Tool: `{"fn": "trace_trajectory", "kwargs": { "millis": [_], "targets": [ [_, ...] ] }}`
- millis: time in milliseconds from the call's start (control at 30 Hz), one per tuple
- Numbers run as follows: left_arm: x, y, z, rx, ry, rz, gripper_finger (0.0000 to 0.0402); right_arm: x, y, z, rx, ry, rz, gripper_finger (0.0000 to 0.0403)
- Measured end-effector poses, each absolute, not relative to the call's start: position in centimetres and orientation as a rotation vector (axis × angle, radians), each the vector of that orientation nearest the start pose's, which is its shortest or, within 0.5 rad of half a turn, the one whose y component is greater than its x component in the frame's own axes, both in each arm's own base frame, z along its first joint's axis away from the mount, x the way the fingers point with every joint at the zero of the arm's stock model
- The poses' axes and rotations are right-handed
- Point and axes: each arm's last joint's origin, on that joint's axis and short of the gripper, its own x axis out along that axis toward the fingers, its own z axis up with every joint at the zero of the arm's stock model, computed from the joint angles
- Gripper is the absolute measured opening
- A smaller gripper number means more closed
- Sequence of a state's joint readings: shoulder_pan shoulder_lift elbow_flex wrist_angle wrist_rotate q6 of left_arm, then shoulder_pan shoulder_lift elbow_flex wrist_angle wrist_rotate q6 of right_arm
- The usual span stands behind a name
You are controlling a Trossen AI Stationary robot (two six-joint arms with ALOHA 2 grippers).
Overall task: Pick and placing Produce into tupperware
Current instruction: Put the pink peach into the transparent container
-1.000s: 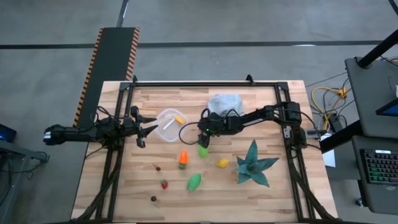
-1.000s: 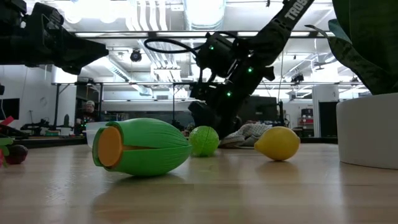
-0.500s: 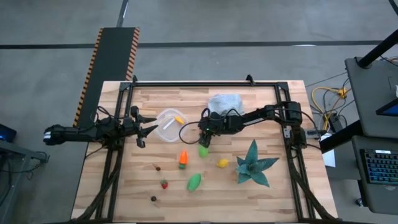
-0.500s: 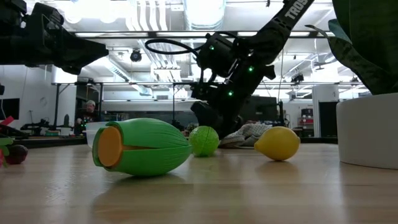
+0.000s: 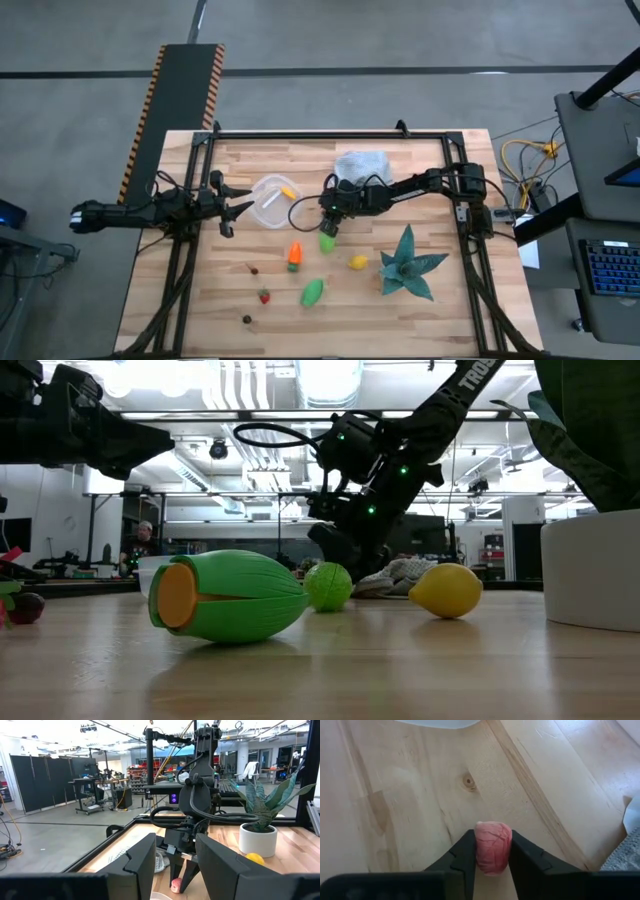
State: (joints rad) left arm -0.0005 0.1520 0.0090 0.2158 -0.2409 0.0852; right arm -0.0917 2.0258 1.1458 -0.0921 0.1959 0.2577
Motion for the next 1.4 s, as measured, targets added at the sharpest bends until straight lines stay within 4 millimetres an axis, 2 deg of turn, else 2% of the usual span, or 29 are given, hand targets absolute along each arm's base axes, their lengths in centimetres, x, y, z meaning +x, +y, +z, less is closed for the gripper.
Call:
{"fn": "trace_trajectory", "kwargs": {
  "millis": [167,367,533,1033,1400],
  "targets": [
    [10.6,0.7,17.5,0.076,-0.062,0.243,0.0126,39.0,-4.2,11.3,0.185,0.926,-0.387,0.0075],
    [10.6,0.7,17.5,0.076,-0.062,0.243,0.0126,38.6,-4.2,12.5,0.187,0.919,-0.388,0.0074],
    [10.6,0.7,17.5,0.076,-0.062,0.243,0.0126,39.0,-4.2,15.2,0.188,0.822,-0.375,0.0074],
    [10.6,0.7,17.5,0.075,-0.066,0.244,0.0126,41.4,-4.3,20.8,0.084,0.665,-0.296,0.0073],
    [10.6,0.7,17.5,0.076,-0.066,0.243,0.0126,42.5,-4.5,23.0,0.002,0.604,-0.271,0.0073]
  ]
}}
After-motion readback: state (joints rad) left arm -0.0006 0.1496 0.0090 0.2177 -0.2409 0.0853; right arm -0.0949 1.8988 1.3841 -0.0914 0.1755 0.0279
